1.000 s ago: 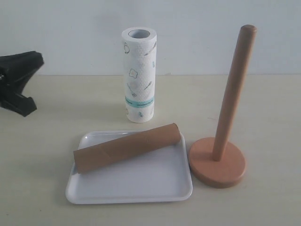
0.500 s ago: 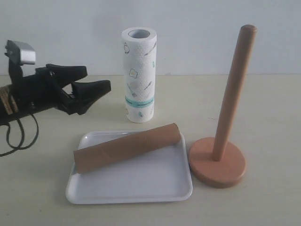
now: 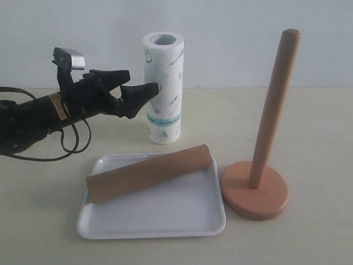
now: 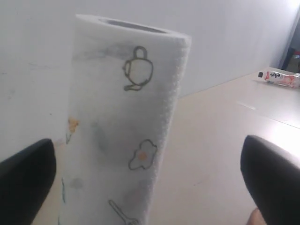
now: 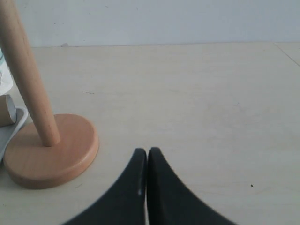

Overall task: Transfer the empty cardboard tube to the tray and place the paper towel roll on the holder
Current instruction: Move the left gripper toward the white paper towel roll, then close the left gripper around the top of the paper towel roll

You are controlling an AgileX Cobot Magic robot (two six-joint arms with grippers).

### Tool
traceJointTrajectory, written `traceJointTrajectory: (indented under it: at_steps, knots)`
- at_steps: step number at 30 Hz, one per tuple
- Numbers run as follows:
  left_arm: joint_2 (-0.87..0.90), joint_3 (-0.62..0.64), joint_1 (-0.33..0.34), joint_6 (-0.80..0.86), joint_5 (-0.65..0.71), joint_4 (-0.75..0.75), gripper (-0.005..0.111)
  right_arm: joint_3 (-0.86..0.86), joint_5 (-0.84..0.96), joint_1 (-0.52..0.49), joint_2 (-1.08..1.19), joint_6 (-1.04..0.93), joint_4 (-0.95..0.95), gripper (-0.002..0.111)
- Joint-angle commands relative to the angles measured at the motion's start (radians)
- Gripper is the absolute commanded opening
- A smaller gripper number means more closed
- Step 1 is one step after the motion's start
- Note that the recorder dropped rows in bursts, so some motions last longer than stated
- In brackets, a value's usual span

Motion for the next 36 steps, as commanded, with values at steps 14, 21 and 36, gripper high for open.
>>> traceJointTrajectory:
  at_steps: [14,21,36]
  knots:
    - [0.125,-0.249,-0.091,-0.008,0.119,-0.020,0.110,-0.001,-0.003,0.002,-0.003,-0.002,-0.006,0.000]
    - [0.172,-0.343,-0.124,-0.008,0.124,-0.020,0.110,-0.001,-0.003,0.002,-0.003,-0.002,-0.006,0.000]
    - [0.202,-0.357,-0.124,-0.005,0.142,-0.206,0.110,-0.001,-0.003,0.002,-0.003,-0.002,-0.006,0.000]
